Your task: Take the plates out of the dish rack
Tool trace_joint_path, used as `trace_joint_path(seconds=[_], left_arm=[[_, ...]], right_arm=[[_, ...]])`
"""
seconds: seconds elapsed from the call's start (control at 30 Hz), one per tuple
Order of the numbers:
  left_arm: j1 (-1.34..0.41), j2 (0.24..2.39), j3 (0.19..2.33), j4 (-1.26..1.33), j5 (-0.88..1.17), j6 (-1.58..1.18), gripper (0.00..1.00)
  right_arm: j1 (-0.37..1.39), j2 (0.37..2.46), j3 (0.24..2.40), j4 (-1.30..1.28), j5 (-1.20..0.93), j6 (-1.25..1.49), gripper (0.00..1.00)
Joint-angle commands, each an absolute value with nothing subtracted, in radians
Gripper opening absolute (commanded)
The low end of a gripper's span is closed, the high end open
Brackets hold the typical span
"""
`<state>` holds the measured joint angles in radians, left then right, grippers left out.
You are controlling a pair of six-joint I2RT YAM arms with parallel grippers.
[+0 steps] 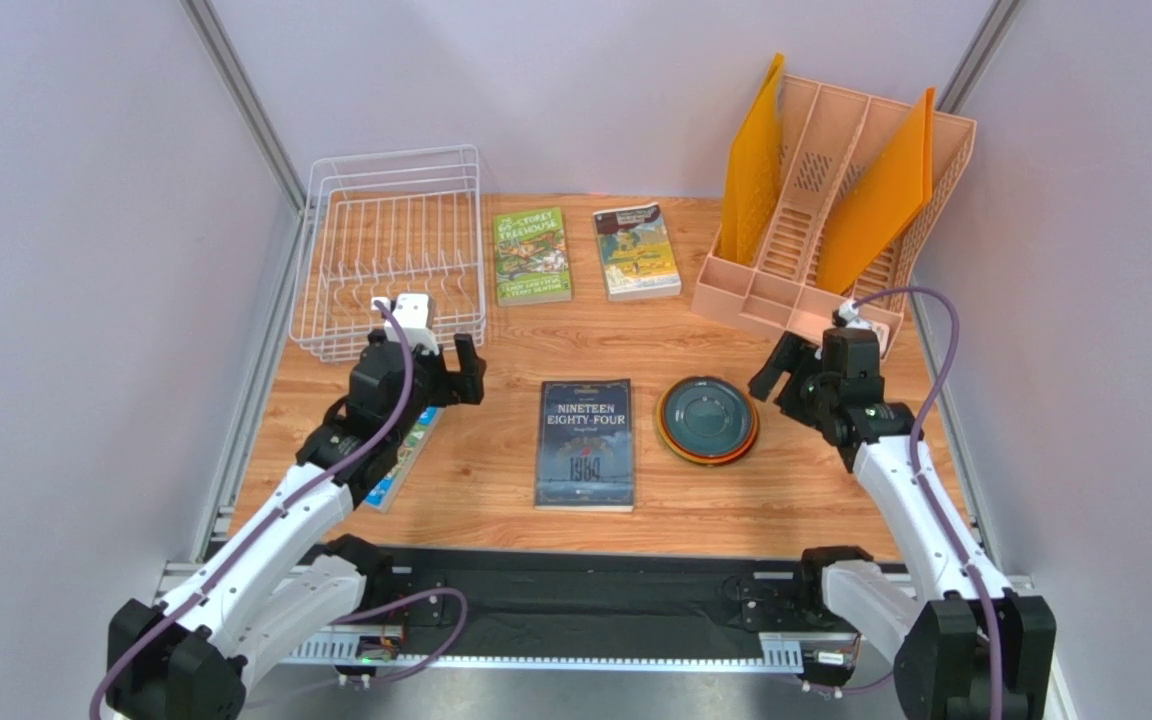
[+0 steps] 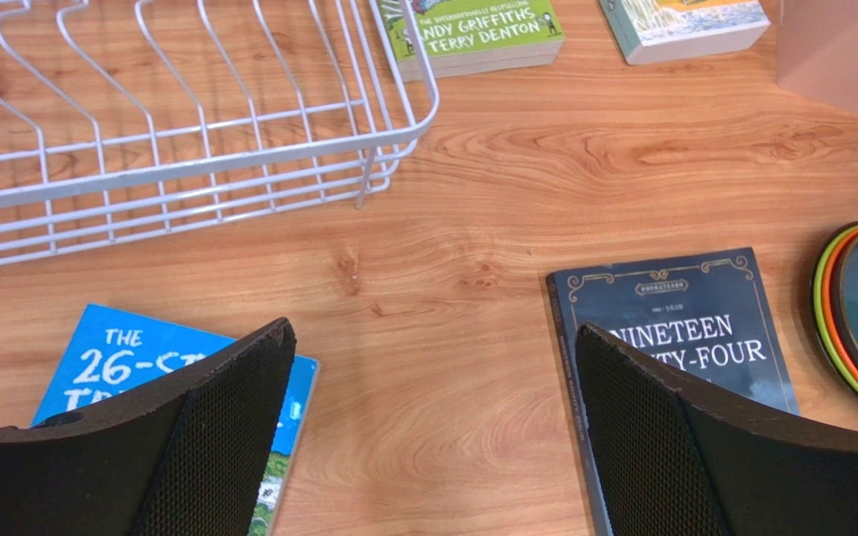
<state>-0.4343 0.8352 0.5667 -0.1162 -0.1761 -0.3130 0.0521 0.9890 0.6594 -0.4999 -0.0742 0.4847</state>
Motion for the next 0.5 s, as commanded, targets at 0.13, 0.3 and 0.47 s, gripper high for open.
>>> trace_joint_path(seconds=[0.13,0.3,0.47], left_arm=[[-0.437,0.835,0.646,-0.098,-0.157,-0.295,1.0],[-0.437,0.812,0.635,-0.092,-0.169,-0.296,1.0],[-0.437,0.811,0.646,-0.098,-0.179,-0.285,1.0]], right_arm=[[0.071,0.92,0.626,-0.348,0.311,0.448,0.84],[0.08,0.836,0.548,-0.27,0.364,0.44,0.87],[0.089,0.807,0.523,-0.23,0.383,0.425,0.93]])
